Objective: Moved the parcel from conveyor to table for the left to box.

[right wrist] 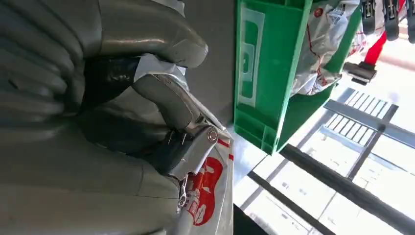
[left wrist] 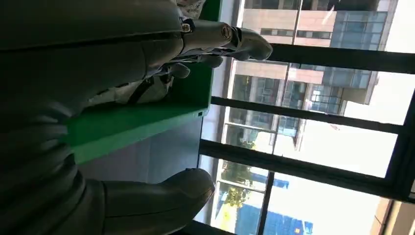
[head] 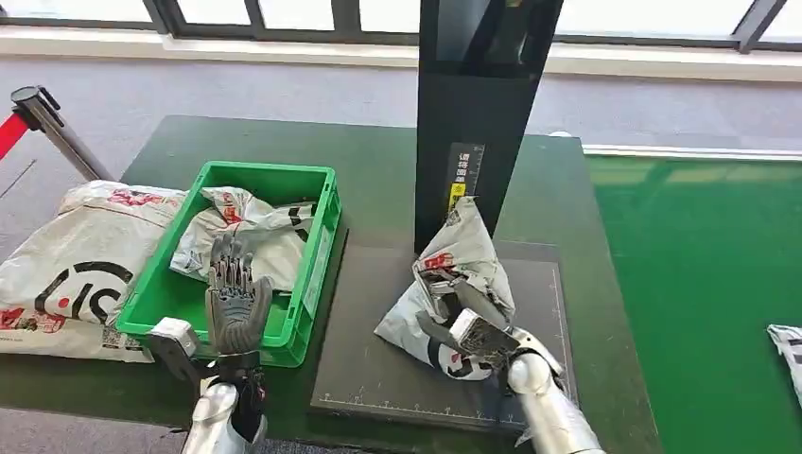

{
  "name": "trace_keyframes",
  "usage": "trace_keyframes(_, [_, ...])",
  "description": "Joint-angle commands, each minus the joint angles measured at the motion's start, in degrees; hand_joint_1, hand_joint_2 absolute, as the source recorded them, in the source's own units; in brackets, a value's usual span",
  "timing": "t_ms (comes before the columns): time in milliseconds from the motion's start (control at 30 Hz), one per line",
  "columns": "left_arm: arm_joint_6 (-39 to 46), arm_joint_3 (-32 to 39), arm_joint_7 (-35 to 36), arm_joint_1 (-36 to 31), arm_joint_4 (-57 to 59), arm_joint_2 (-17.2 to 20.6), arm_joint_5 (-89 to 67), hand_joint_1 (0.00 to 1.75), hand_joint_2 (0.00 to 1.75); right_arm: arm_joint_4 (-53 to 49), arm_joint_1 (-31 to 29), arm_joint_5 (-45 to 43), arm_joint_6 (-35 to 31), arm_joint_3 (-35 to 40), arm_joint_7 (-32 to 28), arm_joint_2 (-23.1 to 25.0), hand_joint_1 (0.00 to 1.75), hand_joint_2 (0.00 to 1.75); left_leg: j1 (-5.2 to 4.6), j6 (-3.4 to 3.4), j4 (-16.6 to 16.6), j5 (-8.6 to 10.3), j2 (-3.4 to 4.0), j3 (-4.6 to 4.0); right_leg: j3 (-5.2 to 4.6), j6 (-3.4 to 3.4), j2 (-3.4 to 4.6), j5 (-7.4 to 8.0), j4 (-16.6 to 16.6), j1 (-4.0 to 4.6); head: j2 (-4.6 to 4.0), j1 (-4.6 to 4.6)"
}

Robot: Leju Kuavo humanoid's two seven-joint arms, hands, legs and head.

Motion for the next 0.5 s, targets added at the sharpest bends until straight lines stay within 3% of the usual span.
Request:
trace_keyframes(33, [-0.12,4.63,0.33,-2.03,5.49,-2.43,-0.24,0.00,1.75,2.78,-1.12,-1.18,1.21,3.70,-0.13,-2.58,1.75,1.75,0.01,0.03,-0.03,0.06,-0.03,-0.07,-0.05,-0.03,-0.10,0.05,-0.05,0.02,0.00,0.00])
trace_keyframes(67, [-0.10,4.75,0.33,-2.08,5.57,-2.42,-0.28,0.00,1.75,2.96,-1.22,-0.78,0.13,3.51,0.77,-2.28,1.75,1.75,0.01,0.04,-0.09,0.11,-0.03,-0.12,-0.10,-0.04,-0.12,0.10,-0.12,0.03,0.00,0.00])
trace_keyframes(100, [-0.02,4.86,0.33,-2.07,5.49,-2.46,-0.29,0.00,1.75,3.04,-1.26,-0.88,-0.40,3.18,1.05,-2.11,0.07,1.75,0.00,0.03,-0.05,0.06,-0.03,-0.07,-0.06,-0.03,-0.10,0.06,-0.07,0.02,0.00,0.00])
trace_keyframes(167, [0.10,5.20,0.33,-1.80,4.99,-2.62,-0.36,0.00,1.75,3.10,-1.56,-1.48,-1.81,1.90,1.89,-1.62,0.00,1.75,-0.01,0.02,-0.04,0.04,-0.02,-0.02,-0.02,-0.02,-0.08,0.03,-0.04,0.01,0.00,0.00])
trace_keyframes(200, [0.13,5.25,0.33,-1.71,4.88,-2.66,-0.36,0.00,1.75,3.02,-1.64,-1.48,-2.17,1.69,2.17,-1.57,0.00,0.00,0.01,0.02,-0.05,0.06,-0.01,-0.06,-0.05,-0.04,-0.09,0.06,-0.07,0.03,0.00,0.00])
trace_keyframes(267, [0.22,5.45,0.33,-1.20,4.34,-2.74,-0.32,0.00,1.75,2.34,-1.91,-0.69,-5.91,0.39,4.34,-1.25,0.00,0.00,0.00,0.03,-0.04,0.06,0.00,-0.07,-0.04,-0.03,-0.08,0.06,-0.06,0.02,0.00,0.00])
trace_keyframes(333, [0.03,5.38,0.33,-1.15,4.41,-2.69,-0.35,0.00,1.75,2.09,-1.92,-1.43,-5.58,-0.12,4.14,-1.18,0.00,0.00,-0.01,0.03,-0.02,0.04,0.03,-0.06,-0.06,-0.03,-0.04,0.05,-0.03,0.02,0.00,0.00])
trace_keyframes(500, [0.02,5.30,0.33,-1.56,4.97,-2.68,-0.58,0.00,1.75,-3.72,0.63,0.31,-7.59,1.53,0.43,-2.05,0.00,0.00,0.00,0.04,-0.06,0.09,-0.03,-0.12,-0.04,-0.04,-0.13,0.08,-0.09,0.03,0.00,0.00])
